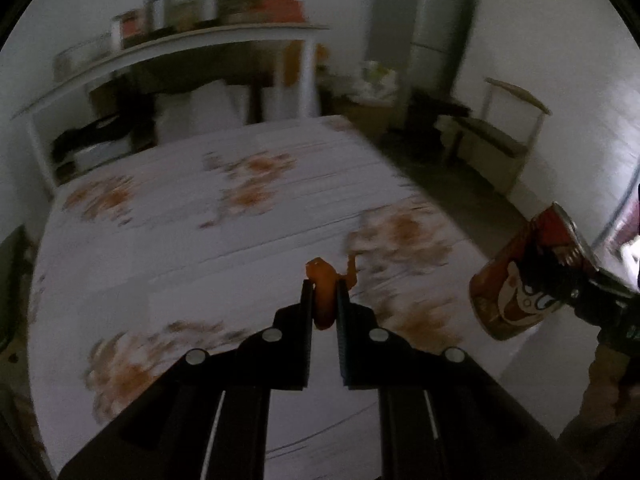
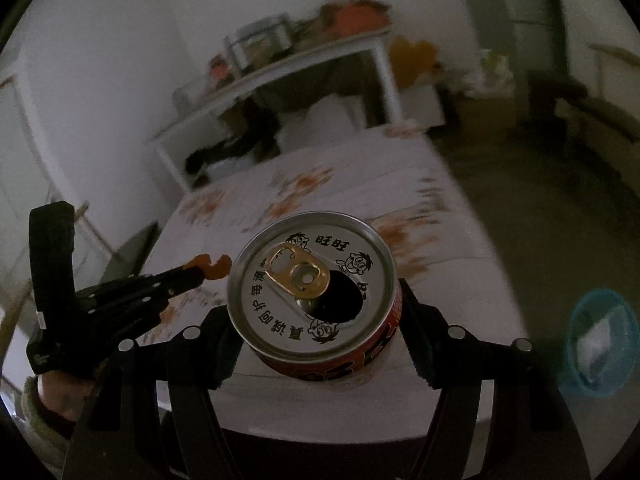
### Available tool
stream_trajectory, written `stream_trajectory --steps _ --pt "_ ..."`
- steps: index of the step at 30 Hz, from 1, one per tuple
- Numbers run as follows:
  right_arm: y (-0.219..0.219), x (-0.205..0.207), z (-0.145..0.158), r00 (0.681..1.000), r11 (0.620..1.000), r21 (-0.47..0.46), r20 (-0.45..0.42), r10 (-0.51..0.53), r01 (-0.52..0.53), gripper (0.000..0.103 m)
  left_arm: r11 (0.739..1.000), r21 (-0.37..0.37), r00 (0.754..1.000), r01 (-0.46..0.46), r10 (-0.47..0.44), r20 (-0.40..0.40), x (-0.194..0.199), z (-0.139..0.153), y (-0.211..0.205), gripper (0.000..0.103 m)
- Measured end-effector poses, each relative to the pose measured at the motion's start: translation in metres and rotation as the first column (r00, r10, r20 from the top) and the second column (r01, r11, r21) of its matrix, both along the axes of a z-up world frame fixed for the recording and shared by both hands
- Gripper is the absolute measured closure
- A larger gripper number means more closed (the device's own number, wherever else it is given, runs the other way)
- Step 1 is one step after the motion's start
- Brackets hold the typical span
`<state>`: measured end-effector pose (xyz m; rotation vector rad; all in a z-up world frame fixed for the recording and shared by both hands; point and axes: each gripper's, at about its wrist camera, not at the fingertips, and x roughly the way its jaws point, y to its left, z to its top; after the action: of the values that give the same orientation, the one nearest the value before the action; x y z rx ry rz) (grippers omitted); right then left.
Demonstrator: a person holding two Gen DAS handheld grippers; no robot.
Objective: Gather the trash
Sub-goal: 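Carry the red can and orange item toward the blue wastebasket with both tools, then open both tools over the blue wastebasket to drop the can and orange item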
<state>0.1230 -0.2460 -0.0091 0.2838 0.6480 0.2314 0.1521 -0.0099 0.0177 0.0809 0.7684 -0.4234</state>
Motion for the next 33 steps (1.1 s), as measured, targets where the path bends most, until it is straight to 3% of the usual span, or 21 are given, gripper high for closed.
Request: stream_trajectory --steps 4,9,13,15,19,24,29,31,33 --pt "-0.060 -0.024 0.005 0.990 0.990 0.025 0.013 -0.142 0.142 0.038 0.991 -0.028 0.991 0.132 -0.132 -0.011 0.007 0.012 -0.059 0.093" --pt "-0.153 -0.065 -0.005 0.925 0.925 0.028 -0.021 -0.379 0.380 0.038 0.951 -0.041 0.950 0.306 -0.308 -0.047 0.016 0.017 -0.151 0.093" --pt "-0.219 -0.095 -0.032 0.831 0.834 0.017 -0.099 -0.547 0.551 0.038 0.888 -0.056 0.878 0.456 -0.459 -0.135 0.022 0.010 -0.242 0.093" --pt "-0.252 -0.106 -0.055 0.776 0.784 0.017 -0.162 -0.610 0.620 0.038 0.851 -0.059 0.829 0.521 -0.521 -0.201 0.025 -0.004 -0.292 0.093" --pt "-0.298 -0.113 -0.099 0.696 0.715 0.046 -0.278 -0.662 0.698 0.038 0.787 -0.064 0.726 0.614 -0.594 -0.347 0.030 -0.043 -0.389 0.093" --pt "-0.345 -0.106 -0.158 0.625 0.645 0.108 -0.412 -0.663 0.756 0.038 0.744 -0.026 0.647 0.667 -0.597 -0.475 0.031 -0.106 -0.483 0.092" --pt "-0.382 -0.084 -0.192 0.576 0.599 0.125 -0.484 -0.659 0.791 0.038 0.733 -0.011 0.613 0.680 -0.577 -0.539 0.036 -0.150 -0.541 0.091" --pt "-0.391 -0.074 -0.199 0.563 0.589 0.120 -0.494 -0.663 0.799 0.037 0.737 -0.030 0.603 0.675 -0.575 -0.553 0.041 -0.159 -0.551 0.085" --pt "-0.408 -0.066 -0.213 0.524 0.567 0.082 -0.507 -0.684 0.820 0.036 0.749 -0.031 0.605 0.662 -0.559 -0.567 0.047 -0.166 -0.561 0.056"
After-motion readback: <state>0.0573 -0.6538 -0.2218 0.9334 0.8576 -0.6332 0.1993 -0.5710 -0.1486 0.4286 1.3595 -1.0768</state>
